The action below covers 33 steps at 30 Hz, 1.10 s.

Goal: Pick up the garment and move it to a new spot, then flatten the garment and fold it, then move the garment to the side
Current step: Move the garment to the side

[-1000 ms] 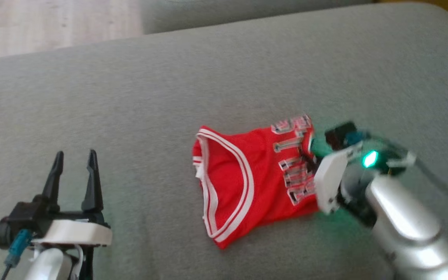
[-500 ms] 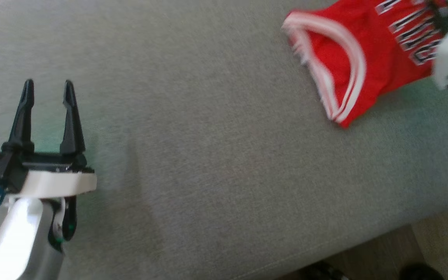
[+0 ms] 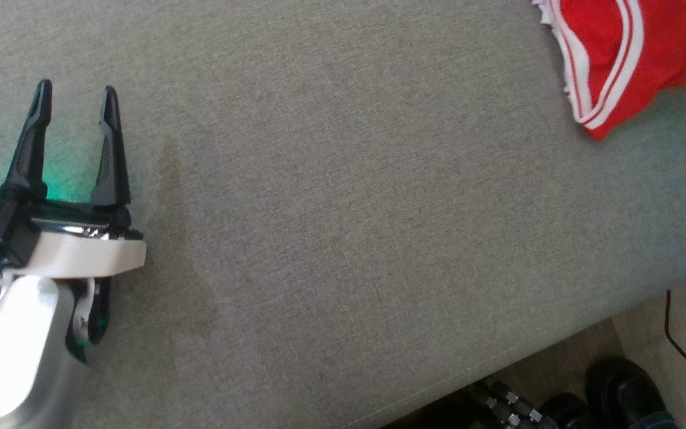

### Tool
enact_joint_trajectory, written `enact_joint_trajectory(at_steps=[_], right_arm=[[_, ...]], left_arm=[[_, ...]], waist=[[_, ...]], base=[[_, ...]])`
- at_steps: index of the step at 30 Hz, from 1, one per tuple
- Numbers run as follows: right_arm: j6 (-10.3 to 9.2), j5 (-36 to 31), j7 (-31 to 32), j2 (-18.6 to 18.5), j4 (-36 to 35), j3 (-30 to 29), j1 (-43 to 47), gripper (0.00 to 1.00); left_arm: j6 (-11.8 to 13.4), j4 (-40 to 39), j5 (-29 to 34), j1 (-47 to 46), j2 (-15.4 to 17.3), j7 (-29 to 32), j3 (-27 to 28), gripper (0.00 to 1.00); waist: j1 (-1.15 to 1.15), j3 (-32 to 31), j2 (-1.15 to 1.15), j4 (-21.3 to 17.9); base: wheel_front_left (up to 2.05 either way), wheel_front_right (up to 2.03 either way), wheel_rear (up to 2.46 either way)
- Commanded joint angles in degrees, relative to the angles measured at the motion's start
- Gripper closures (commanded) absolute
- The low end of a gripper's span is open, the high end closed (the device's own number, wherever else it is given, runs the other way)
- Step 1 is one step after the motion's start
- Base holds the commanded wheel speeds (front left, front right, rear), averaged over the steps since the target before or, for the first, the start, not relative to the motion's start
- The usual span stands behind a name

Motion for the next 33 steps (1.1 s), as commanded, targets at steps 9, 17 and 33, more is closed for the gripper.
enact_joint_trajectory(at_steps=[9, 17, 33], right_arm=[[0.37, -4.5, -7.2, -0.7, 0.2, -1.4, -1.2, 0.00], [0.37, -1.2, -13.1, 4.9, -1.9, -4.5, 5.2, 0.00], [0.37, 2.3, -15.6, 20.6, -24.3, -8.0, 43.1, 0.00]], left_arm=[[-0.1, -0.8, 0.1, -1.7, 1.3, -0.5, 1.4, 0.00], [-0.2, 4.4, -1.6, 2.0, -2.4, -3.2, 1.5, 0.00], [-0.4, 8.8, -1.3, 19.2, -8.6, -3.9, 8.4, 0.00]], waist=[[-0.01, -1.4, 0.00, 1.6], [-0.01, -11.5, 0.00, 5.5], [-0.01, -30.2, 0.00, 13.6]], base=[[0.00, 0.00, 0.00], [0.00, 0.00, 0.00], [0.00, 0.00, 0.00]])
